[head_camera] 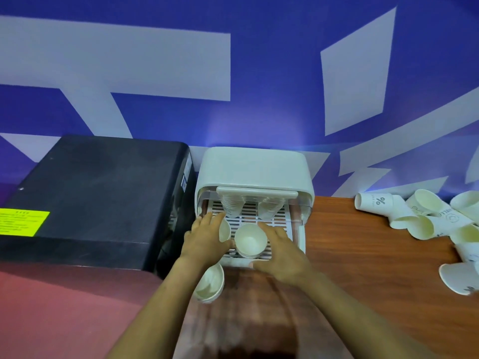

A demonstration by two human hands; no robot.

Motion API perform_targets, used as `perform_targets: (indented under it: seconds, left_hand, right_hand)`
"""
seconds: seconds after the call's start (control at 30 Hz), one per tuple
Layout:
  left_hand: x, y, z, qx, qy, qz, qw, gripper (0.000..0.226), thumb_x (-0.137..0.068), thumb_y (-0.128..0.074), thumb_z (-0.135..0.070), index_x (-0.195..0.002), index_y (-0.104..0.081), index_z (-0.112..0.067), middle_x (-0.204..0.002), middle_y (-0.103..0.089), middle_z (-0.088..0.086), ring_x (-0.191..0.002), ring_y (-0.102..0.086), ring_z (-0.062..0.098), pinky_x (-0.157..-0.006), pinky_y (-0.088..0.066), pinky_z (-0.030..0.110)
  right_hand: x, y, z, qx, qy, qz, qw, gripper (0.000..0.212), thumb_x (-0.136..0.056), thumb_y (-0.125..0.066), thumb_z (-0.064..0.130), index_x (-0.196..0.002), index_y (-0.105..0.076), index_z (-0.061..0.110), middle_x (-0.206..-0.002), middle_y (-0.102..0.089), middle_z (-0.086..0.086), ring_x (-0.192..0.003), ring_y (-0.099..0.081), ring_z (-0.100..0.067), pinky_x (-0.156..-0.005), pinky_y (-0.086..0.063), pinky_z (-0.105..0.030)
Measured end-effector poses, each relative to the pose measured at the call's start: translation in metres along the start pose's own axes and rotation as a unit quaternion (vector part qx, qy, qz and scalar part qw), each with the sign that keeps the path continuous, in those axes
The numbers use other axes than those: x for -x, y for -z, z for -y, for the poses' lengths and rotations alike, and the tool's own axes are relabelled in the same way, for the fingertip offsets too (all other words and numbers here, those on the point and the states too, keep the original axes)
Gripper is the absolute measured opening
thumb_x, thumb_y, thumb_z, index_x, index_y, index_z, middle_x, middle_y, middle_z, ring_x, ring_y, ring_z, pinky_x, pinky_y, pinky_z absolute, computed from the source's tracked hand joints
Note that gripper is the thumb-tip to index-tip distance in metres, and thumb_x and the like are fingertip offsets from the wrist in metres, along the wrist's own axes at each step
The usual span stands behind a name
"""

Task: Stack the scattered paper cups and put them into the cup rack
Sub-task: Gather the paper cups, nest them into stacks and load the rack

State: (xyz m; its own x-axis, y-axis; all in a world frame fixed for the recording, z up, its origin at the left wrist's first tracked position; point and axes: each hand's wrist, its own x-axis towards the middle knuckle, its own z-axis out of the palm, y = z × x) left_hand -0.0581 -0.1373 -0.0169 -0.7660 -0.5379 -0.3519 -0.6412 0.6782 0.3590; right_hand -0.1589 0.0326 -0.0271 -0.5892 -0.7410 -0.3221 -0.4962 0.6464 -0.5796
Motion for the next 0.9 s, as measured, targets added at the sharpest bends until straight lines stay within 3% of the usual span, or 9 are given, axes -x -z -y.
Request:
perform_targets:
  seconds: [0.17,0.47,0.67,0.9]
  left_hand:
    - [0.019,0.008,-0.008,0.039,-0.023,-0.029,0.999,0.071,-0.089,-0.057,-0.041,-0.149,-0.02,-0.031,-0.159,-0.014,0.0,-0.147,-0.009,0.023,-0.113,-0.02,0.048]
    - [0.079,0.008,-0.03,0.086,-0.12,-0.111,0.983,0.055,-0.089,-0.057,-0.034,-0.14,-0.037,-0.032,-0.147,-0.034,-0.01,-0.136,-0.028,0.015,-0.11,-0.025,0.034]
    - [0.095,-0.014,-0.058,0.129,-0.191,-0.052,0.972,0.051,-0.088,-0.059,-0.029,-0.137,-0.043,-0.029,-0.136,-0.045,-0.007,-0.126,-0.043,0.015,-0.104,-0.036,0.031]
    - [0.103,-0.032,-0.081,0.115,-0.189,-0.004,0.975,0.049,-0.087,-0.059,-0.033,-0.135,-0.045,-0.03,-0.135,-0.048,-0.006,-0.125,-0.046,0.015,-0.103,-0.039,0.032]
  right_hand:
    - [0.012,0.007,-0.008,-0.02,0.003,-0.019,1.0,0.086,-0.076,-0.069,0.041,-0.146,-0.021,0.036,-0.145,-0.031,0.008,-0.133,-0.036,-0.011,-0.106,-0.038,-0.035]
    - [0.071,0.004,-0.022,-0.015,-0.014,-0.032,0.999,0.071,-0.082,-0.068,0.033,-0.143,-0.034,0.025,-0.14,-0.038,0.001,-0.126,-0.044,-0.016,-0.105,-0.038,-0.031]
    - [0.103,0.011,-0.033,-0.009,-0.029,-0.063,0.998,0.062,-0.081,-0.068,0.033,-0.136,-0.042,0.029,-0.127,-0.045,0.004,-0.097,-0.047,-0.007,-0.095,-0.045,-0.032]
    - [0.132,0.043,-0.066,0.004,-0.062,-0.08,0.995,0.058,-0.084,-0.066,0.035,-0.136,-0.042,0.029,-0.13,-0.044,0.005,-0.102,-0.051,-0.008,-0.094,-0.045,-0.028]
